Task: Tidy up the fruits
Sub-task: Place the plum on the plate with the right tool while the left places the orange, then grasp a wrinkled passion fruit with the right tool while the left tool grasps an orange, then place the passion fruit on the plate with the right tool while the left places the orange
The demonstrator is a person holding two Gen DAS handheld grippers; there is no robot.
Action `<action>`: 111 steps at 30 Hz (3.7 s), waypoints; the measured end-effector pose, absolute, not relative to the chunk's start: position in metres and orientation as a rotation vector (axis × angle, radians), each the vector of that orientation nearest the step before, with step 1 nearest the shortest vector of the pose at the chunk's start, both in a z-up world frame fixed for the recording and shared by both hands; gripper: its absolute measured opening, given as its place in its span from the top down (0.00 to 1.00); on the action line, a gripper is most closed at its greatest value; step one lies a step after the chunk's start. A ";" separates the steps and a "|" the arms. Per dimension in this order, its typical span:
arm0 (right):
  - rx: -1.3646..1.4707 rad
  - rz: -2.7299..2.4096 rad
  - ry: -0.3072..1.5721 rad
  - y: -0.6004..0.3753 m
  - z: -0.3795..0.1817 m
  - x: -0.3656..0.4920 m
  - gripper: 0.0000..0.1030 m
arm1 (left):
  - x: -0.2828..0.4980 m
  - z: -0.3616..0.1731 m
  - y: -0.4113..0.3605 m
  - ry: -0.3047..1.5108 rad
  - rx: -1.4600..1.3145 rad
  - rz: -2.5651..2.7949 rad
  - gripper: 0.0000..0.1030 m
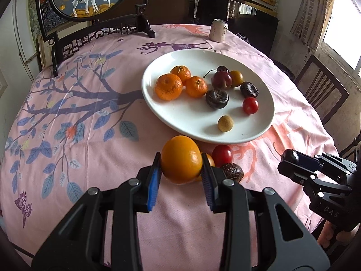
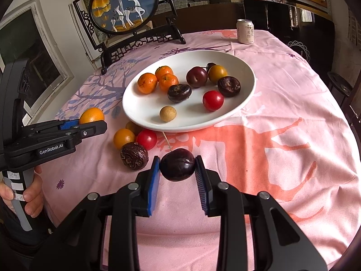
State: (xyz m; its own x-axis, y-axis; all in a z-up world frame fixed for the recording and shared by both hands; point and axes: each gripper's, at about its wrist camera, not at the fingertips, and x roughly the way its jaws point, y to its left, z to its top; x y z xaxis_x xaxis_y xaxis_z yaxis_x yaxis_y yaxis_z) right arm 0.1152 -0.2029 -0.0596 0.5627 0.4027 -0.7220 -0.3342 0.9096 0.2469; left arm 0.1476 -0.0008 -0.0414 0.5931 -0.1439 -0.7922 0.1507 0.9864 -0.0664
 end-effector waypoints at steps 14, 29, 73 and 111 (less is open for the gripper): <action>-0.013 0.340 0.799 -0.199 -0.036 0.214 0.70 | 0.301 -0.024 -0.055 0.971 0.111 -0.172 0.67; -0.057 0.278 0.810 -0.197 -0.043 0.228 0.60 | 0.312 -0.010 -0.048 0.924 0.048 -0.160 0.56; -0.115 0.416 0.921 -0.112 -0.086 0.130 0.63 | 0.100 -0.044 0.060 0.891 -0.114 -0.022 0.35; 0.074 0.389 0.903 -0.199 -0.074 0.109 0.62 | 0.147 -0.073 -0.022 0.986 -0.054 -0.126 0.63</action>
